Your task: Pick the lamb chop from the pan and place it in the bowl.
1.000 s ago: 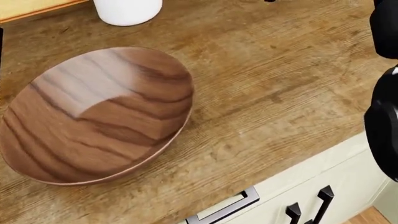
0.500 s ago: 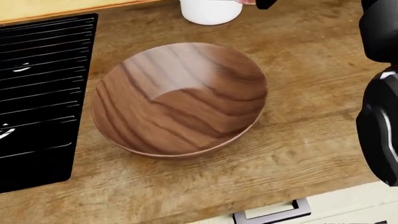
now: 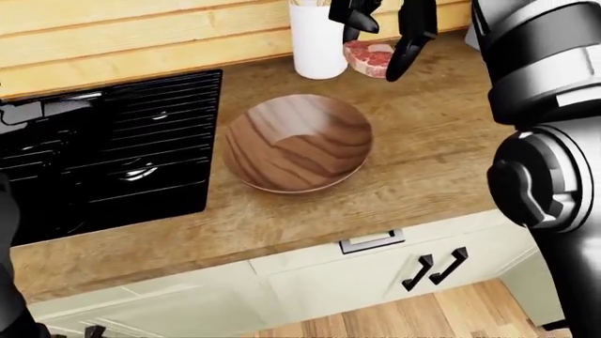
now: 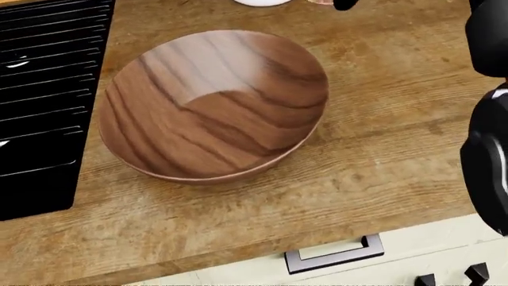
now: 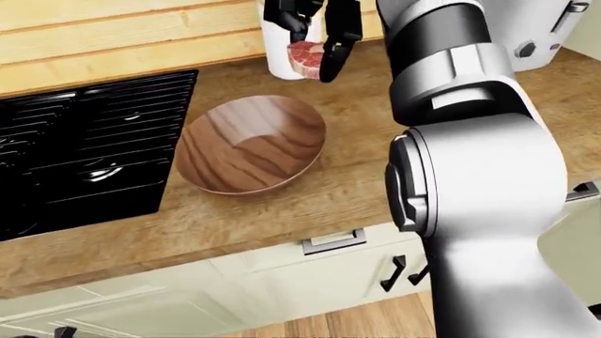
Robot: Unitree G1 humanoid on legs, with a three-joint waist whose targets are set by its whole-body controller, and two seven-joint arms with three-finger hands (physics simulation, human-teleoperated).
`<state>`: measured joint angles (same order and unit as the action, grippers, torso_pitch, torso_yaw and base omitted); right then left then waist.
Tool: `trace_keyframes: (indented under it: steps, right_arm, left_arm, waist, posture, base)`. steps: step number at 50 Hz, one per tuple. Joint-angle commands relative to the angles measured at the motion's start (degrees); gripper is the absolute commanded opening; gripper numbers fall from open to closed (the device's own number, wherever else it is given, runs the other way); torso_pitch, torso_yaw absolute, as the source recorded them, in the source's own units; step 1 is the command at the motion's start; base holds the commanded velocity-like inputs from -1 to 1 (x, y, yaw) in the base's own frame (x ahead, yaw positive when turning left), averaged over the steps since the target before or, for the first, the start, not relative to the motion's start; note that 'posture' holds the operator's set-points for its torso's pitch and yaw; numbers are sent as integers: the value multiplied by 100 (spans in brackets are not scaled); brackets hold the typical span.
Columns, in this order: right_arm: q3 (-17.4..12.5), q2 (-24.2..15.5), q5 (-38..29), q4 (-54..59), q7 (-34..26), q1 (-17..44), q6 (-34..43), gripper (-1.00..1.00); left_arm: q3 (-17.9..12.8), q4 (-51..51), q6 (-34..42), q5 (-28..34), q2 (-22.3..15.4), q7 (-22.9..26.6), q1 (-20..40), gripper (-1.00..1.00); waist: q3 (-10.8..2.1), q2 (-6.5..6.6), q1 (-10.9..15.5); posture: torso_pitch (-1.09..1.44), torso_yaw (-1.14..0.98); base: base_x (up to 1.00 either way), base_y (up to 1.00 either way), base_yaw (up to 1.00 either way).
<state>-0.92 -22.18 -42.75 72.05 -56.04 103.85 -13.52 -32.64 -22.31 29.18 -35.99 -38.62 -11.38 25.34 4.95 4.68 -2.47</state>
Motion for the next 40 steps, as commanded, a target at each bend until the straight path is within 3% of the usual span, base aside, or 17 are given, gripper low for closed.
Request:
trace_keyframes:
  steps: [1, 12, 40]
  right_arm:
    - [-80, -60, 89, -265, 173, 305, -127, -100]
    - [-1, 73, -94, -184, 398, 286, -411, -100]
    - [97, 848, -240, -47, 739, 213, -469, -100]
  left_arm:
    - [-101, -140, -158, 19, -122, 6, 119, 100]
    - [-107, -112, -191, 46, -105, 41, 100, 100]
    - [-140, -91, -215, 27, -114, 48, 71, 100]
  waist:
    - [-199, 19, -8]
    - [-225, 24, -35]
    - [-242, 61, -28]
  posture:
    - [0, 0]
    - [0, 0]
    - [0, 0]
  base:
    - [0, 0, 0]
    - [0, 0, 0]
    - [0, 0, 0]
